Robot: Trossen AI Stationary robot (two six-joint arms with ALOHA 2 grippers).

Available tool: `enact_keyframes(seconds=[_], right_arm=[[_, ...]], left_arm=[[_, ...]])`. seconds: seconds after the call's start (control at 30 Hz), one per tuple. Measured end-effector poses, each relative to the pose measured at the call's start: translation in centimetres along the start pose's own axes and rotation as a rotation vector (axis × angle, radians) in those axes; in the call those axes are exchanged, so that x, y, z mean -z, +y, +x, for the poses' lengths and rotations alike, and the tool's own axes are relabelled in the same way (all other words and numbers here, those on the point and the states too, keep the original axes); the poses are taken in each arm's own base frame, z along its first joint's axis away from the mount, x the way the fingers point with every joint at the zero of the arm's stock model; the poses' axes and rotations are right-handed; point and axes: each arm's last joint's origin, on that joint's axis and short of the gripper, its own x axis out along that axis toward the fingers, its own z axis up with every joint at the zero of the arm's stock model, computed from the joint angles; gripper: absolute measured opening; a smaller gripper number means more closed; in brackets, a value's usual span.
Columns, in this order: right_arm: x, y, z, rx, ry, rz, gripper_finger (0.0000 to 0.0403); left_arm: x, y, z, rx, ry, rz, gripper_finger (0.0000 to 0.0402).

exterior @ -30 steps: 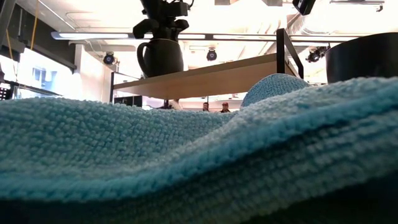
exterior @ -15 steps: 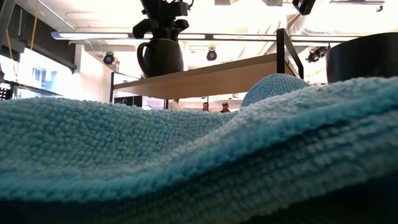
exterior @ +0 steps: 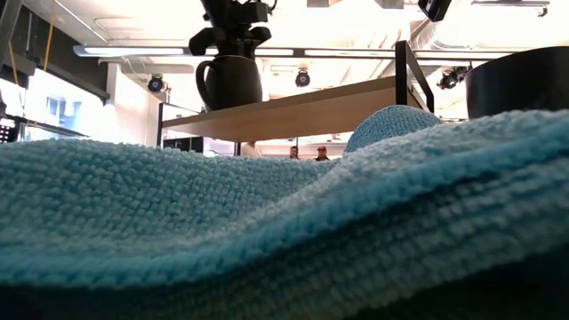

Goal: Stack small to large cups/mugs on shelf
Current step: Put the black mug on the shelf

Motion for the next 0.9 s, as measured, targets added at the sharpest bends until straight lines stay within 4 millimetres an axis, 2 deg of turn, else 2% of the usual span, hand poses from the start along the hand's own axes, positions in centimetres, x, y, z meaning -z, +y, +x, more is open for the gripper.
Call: enact_keyframes(seconds=[0.7,0.9], right_arm=[[0.0,0.0,0.0,0.0,0.0,0.0,0.0158],[0.0,0.0,0.0,0.0,0.0,0.0,0.0158]], left_arm=[[-0.04,0.06,0.0,-0.007,-0.004,0.002,0.0063],[-0.68,-0.24,-0.12,-0.011,-0.014,0.015,0.0063]])
